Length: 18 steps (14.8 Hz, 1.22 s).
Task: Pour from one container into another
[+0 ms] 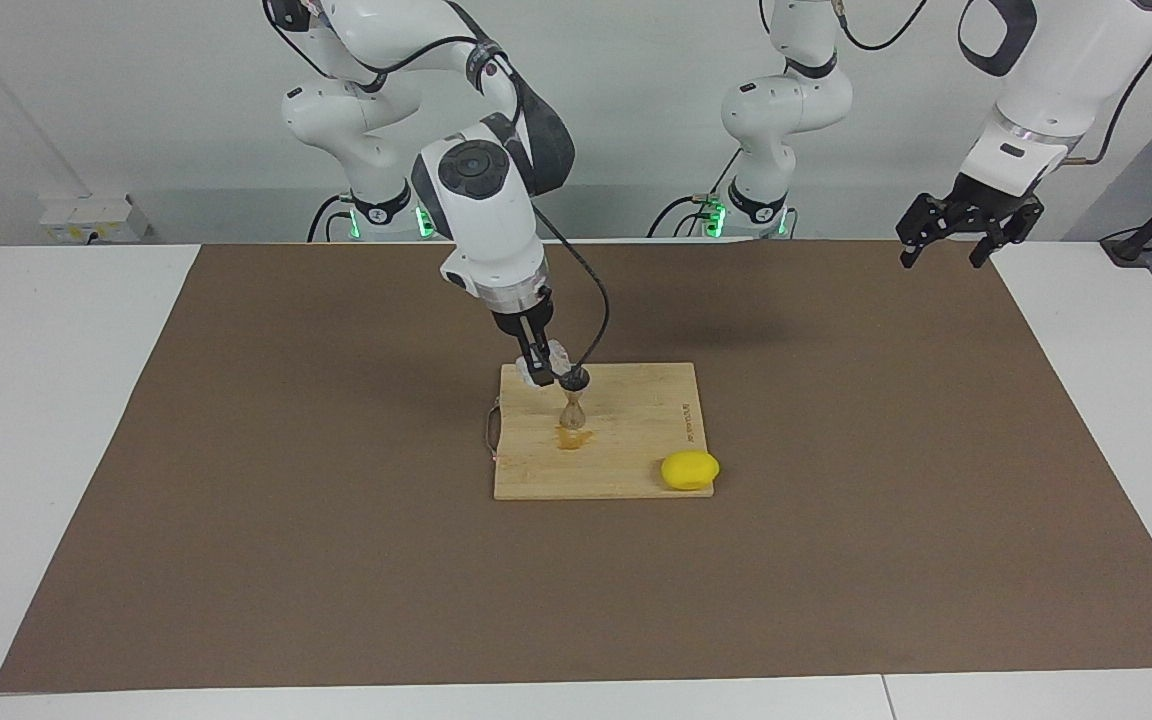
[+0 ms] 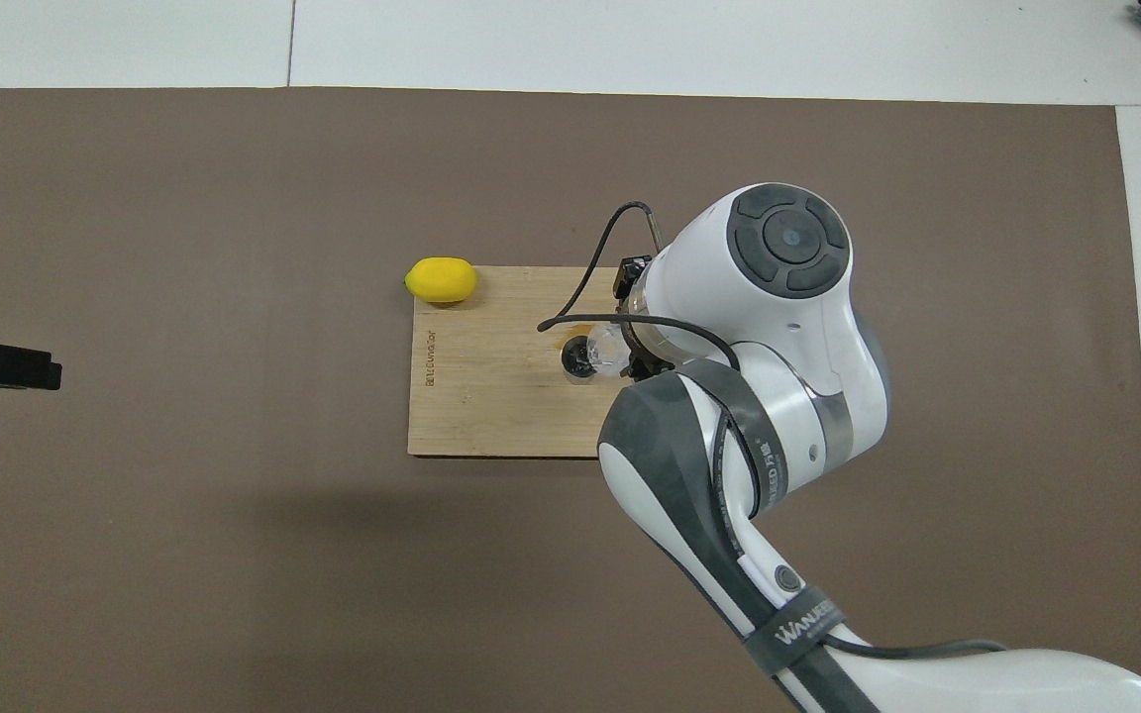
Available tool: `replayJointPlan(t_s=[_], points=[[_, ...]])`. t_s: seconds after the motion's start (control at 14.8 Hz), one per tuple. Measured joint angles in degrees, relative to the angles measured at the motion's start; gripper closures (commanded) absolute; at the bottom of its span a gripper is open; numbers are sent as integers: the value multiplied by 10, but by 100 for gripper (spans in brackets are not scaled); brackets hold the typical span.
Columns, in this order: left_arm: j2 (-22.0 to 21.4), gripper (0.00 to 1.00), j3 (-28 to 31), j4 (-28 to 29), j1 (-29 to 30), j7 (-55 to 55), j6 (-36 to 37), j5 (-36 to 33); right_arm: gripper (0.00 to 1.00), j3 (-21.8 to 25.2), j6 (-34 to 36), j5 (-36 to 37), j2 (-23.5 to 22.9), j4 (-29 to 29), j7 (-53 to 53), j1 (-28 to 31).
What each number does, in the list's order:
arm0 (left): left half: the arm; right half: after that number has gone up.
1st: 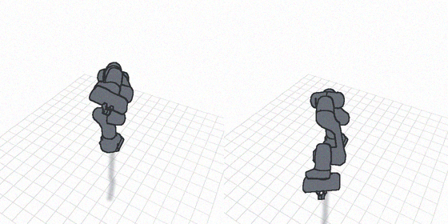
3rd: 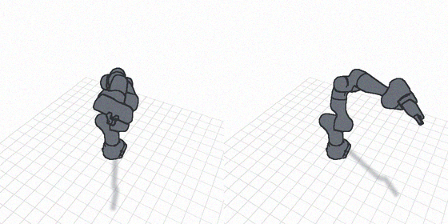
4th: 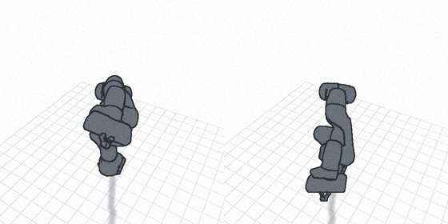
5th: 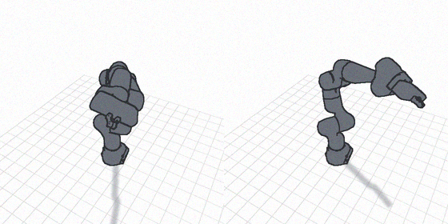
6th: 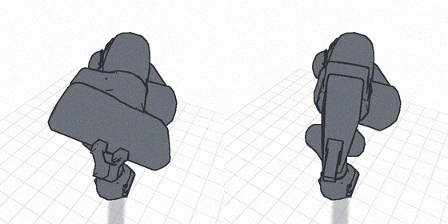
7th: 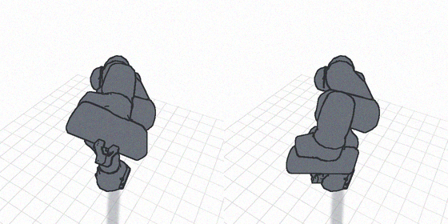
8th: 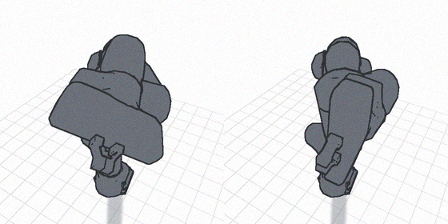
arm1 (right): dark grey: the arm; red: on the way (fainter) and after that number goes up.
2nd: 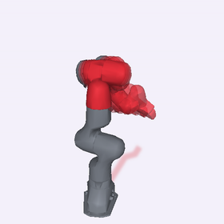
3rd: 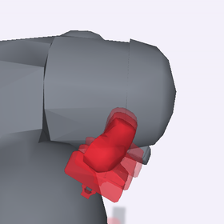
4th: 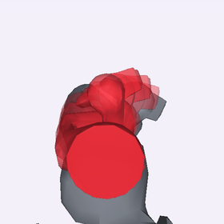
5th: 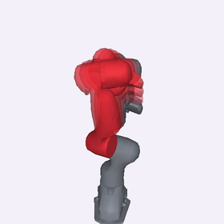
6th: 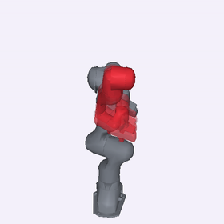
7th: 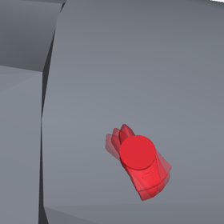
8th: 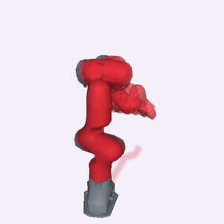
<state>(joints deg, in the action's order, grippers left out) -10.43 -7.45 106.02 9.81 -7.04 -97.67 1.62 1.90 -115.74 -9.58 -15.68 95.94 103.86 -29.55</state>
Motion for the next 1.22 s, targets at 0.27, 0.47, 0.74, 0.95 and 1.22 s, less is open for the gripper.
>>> replayJointPlan(t_s=[0.27,0.47,0.74,0.95,1.22], points=[[16,0,20,5,-22,0,-11,0,100,0,0,3,0,0,0,0],[35,0,25,5,-29,1,-32,0,100,0,-1,8,0,0,0,-1],[54,0,39,5,-50,17,-44,0,100,0,-2,19,0,0,0,-7],[60,0,40,-23,-51,22,-21,0,100,0,-2,23,0,0,0,-11],[63,0,45,-69,-51,29,44,0,100,0,-3,32,0,0,0,-11]])
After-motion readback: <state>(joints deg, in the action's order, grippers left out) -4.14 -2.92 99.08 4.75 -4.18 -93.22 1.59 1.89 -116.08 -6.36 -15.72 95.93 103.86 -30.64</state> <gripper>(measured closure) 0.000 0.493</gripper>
